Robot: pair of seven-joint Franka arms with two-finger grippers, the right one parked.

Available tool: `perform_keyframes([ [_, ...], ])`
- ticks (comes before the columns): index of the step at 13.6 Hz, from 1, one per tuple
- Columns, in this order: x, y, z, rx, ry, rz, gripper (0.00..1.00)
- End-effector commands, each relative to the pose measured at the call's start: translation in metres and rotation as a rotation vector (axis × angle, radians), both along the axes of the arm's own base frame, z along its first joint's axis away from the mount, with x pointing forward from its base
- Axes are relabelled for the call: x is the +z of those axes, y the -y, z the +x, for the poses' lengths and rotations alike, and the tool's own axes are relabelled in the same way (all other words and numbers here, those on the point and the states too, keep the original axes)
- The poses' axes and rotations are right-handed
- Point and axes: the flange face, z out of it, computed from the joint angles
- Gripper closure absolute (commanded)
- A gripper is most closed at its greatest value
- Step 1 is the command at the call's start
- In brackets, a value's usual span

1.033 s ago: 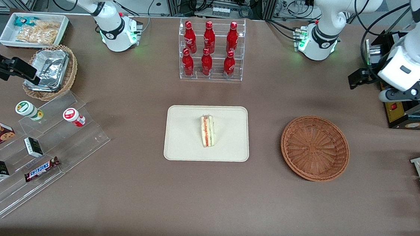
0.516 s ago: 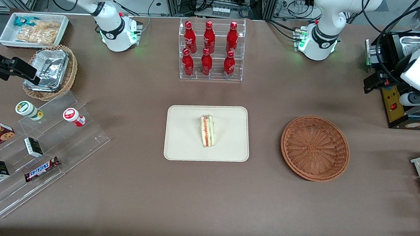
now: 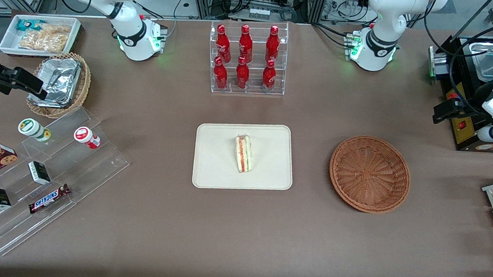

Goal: Place sandwich from basket to tray

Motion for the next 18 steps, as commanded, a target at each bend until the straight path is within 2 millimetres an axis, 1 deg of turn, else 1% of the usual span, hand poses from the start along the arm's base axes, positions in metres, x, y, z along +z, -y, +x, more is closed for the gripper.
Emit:
perform_keyframes([
  [1, 0.01, -0.003, -0.019, -0.019, 0.009, 0.029, 0.0],
  [2, 0.014, -0.003, -0.028, -0.024, 0.009, 0.035, 0.0],
  [3, 0.01, -0.005, -0.033, -0.035, 0.0, 0.038, 0.0],
  [5, 0.01, -0.005, -0.033, -0.038, 0.002, 0.041, 0.0],
  [8, 0.02, -0.007, -0.038, -0.107, 0.012, 0.019, 0.0],
  [12, 0.026, -0.006, -0.033, -0.053, 0.033, 0.021, 0.0],
  [13, 0.031, -0.006, -0.031, -0.04, 0.044, 0.023, 0.0],
  [18, 0.032, -0.007, -0.029, -0.033, 0.046, 0.027, 0.0],
])
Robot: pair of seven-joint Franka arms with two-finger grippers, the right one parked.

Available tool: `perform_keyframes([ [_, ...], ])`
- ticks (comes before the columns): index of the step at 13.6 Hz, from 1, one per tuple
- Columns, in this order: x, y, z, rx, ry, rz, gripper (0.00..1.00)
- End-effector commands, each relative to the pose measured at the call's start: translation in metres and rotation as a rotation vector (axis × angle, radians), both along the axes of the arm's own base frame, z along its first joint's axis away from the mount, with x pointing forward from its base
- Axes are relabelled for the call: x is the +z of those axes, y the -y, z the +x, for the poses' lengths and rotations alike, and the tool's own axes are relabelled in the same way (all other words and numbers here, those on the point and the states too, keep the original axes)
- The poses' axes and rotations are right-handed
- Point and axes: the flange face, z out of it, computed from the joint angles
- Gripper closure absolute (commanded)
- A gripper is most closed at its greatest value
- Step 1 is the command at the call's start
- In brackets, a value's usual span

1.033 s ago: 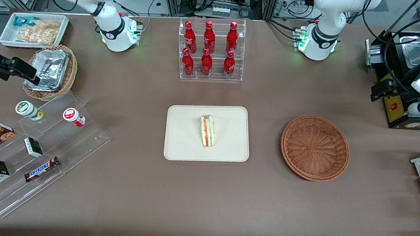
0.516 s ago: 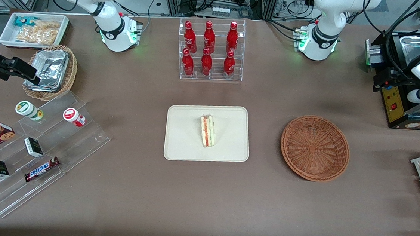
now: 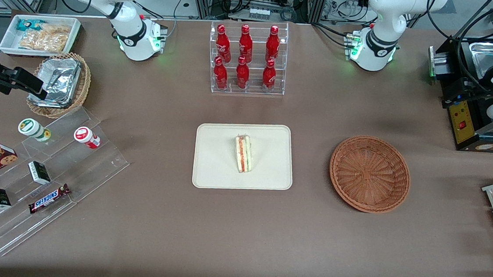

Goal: Place sandwich from basket to tray

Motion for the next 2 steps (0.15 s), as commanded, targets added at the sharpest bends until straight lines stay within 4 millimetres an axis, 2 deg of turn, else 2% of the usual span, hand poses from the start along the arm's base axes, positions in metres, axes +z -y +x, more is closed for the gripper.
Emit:
perform_keyframes([
  [1, 0.0052, -0.0007, 0.0013, 0.011, 0.009, 0.006, 0.0],
  [2, 0.0044, -0.0016, 0.0018, 0.014, 0.007, 0.006, 0.0],
])
